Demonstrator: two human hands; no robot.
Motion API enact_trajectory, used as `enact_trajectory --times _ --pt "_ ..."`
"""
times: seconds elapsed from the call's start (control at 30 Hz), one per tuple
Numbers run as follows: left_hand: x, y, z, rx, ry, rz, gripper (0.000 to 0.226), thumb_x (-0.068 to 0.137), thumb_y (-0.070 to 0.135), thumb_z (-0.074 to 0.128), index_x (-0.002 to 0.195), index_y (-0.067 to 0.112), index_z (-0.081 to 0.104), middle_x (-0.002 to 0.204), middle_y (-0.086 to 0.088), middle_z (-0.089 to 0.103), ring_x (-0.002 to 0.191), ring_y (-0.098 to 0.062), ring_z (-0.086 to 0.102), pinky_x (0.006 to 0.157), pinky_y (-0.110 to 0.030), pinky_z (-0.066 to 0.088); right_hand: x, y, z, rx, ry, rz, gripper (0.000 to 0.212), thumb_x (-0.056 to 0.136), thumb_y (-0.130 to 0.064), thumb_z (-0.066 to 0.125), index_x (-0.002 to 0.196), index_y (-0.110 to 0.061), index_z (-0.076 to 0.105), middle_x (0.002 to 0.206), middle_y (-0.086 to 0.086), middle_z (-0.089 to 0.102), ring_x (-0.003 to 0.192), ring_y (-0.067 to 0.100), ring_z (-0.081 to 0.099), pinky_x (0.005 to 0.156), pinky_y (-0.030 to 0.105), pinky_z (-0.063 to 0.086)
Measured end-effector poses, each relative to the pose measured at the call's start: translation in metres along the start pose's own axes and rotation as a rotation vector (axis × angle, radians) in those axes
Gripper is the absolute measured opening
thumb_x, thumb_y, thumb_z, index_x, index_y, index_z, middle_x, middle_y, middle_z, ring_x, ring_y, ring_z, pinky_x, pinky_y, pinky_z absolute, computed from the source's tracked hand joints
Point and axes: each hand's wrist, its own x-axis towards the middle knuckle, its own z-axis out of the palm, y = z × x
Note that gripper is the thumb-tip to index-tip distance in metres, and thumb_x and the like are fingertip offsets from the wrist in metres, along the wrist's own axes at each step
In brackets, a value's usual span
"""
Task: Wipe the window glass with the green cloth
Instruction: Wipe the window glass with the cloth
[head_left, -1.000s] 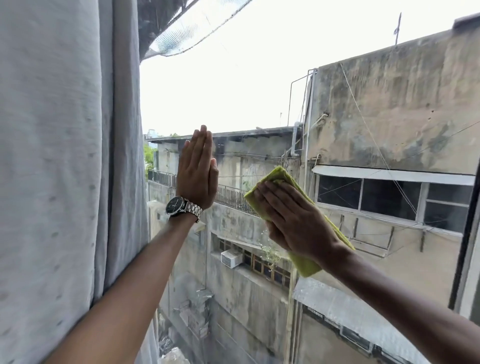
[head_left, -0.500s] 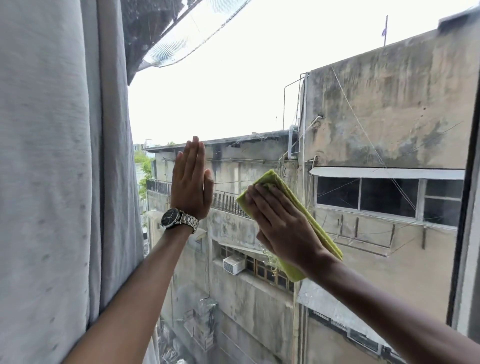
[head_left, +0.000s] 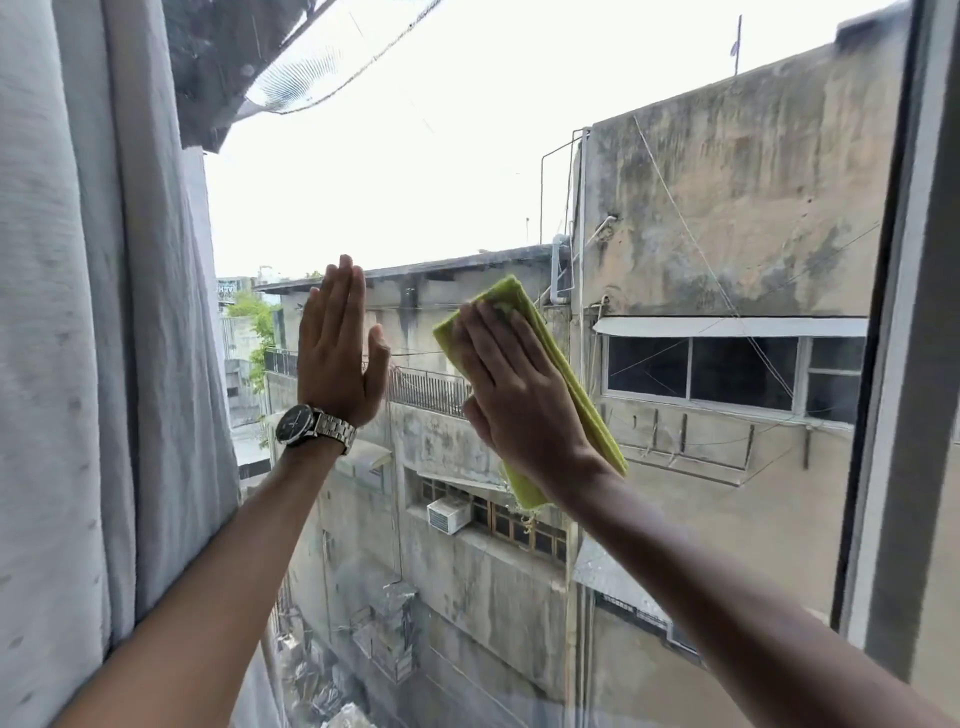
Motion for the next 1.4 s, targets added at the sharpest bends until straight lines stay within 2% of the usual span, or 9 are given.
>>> enact_trajectory --times 0.23,0.43,0.63,0.77,0.93,1.03,1.13,1.27,1.4 --pt "-0.003 0.032 -0.009 0.108 -0.103 -0.175 0.053 0.108 0.02 0.032 0.156 0.0 0.024 0.165 -0.022 0.026 0.156 -0.032 0.022 0.13 -0.048 0.02 -0.163 0.012 -0.014 0.072 -0.221 0.049 0.066 0.09 -0.023 0.053 0.152 -0.003 0.042 0.16 0.017 0.04 0.148 0.031 0.04 0.123 0.048 0.034" --pt "-0.019 0.055 0.003 0.056 -0.165 -0.127 0.061 0.104 0.03 0.027 0.157 -0.001 0.021 0.167 -0.022 0.022 0.157 -0.032 0.017 0.13 -0.054 0.016 -0.029 0.048 -0.028 0.063 -0.091 0.102 0.069 0.09 -0.031 0.048 0.152 -0.003 0.041 0.16 0.02 0.039 0.149 0.033 0.036 0.128 0.046 0.023" --pt "-0.024 0.045 0.01 0.037 -0.092 -0.071 0.064 0.103 0.033 0.027 0.157 0.001 0.021 0.167 -0.02 0.022 0.158 -0.029 0.016 0.132 -0.046 0.011 0.084 0.083 -0.039 0.089 0.066 0.219 0.065 0.099 -0.03 0.043 0.158 -0.007 0.029 0.166 0.02 0.025 0.155 0.034 0.02 0.131 0.045 0.015" --pt "-0.026 0.044 0.01 0.028 -0.065 -0.047 0.064 0.102 0.032 0.031 0.156 -0.002 0.024 0.165 -0.023 0.025 0.157 -0.032 0.02 0.131 -0.046 0.012 0.015 0.061 -0.019 0.111 0.108 0.248 0.069 0.095 -0.028 0.043 0.159 -0.007 0.027 0.166 0.023 0.022 0.156 0.036 0.014 0.132 0.046 0.011" --pt "-0.026 0.045 0.009 0.029 -0.054 -0.056 0.063 0.102 0.032 0.033 0.155 -0.002 0.026 0.164 -0.024 0.028 0.156 -0.034 0.023 0.13 -0.049 0.016 -0.155 0.024 0.007 0.082 -0.06 0.231 0.07 0.096 -0.03 0.048 0.159 -0.012 0.026 0.167 0.017 0.021 0.156 0.035 0.019 0.124 0.054 0.027" --pt "-0.028 0.044 0.009 0.041 -0.053 -0.044 0.063 0.103 0.033 0.032 0.156 0.0 0.024 0.165 -0.022 0.026 0.156 -0.033 0.022 0.131 -0.049 0.016 -0.186 0.03 0.003 0.094 -0.119 0.204 0.063 0.1 -0.036 0.048 0.156 -0.01 0.036 0.165 0.018 0.027 0.154 0.034 0.025 0.121 0.054 0.032" --pt "-0.029 0.04 0.011 0.047 -0.051 -0.049 0.063 0.104 0.033 0.031 0.158 0.003 0.021 0.167 -0.018 0.022 0.158 -0.03 0.018 0.132 -0.045 0.013 -0.147 0.047 -0.005 0.085 -0.072 0.166 0.062 0.1 -0.038 0.051 0.153 -0.007 0.041 0.162 0.021 0.032 0.153 0.036 0.026 0.123 0.055 0.032" --pt "-0.029 0.041 0.011 0.043 -0.032 -0.054 0.062 0.104 0.033 0.031 0.158 0.004 0.022 0.166 -0.019 0.025 0.158 -0.027 0.018 0.131 -0.046 0.015 -0.04 0.076 -0.02 0.068 0.056 0.184 0.065 0.104 -0.042 0.045 0.156 -0.005 0.032 0.164 0.024 0.026 0.156 0.038 0.017 0.13 0.052 0.016" --pt "-0.029 0.043 0.01 0.049 -0.039 -0.056 0.063 0.103 0.034 0.029 0.158 0.003 0.022 0.166 -0.019 0.025 0.158 -0.027 0.018 0.131 -0.047 0.016 0.051 0.084 -0.032 0.045 0.17 0.196 0.062 0.105 -0.041 0.042 0.155 -0.005 0.035 0.163 0.025 0.03 0.154 0.04 0.022 0.128 0.051 0.021"
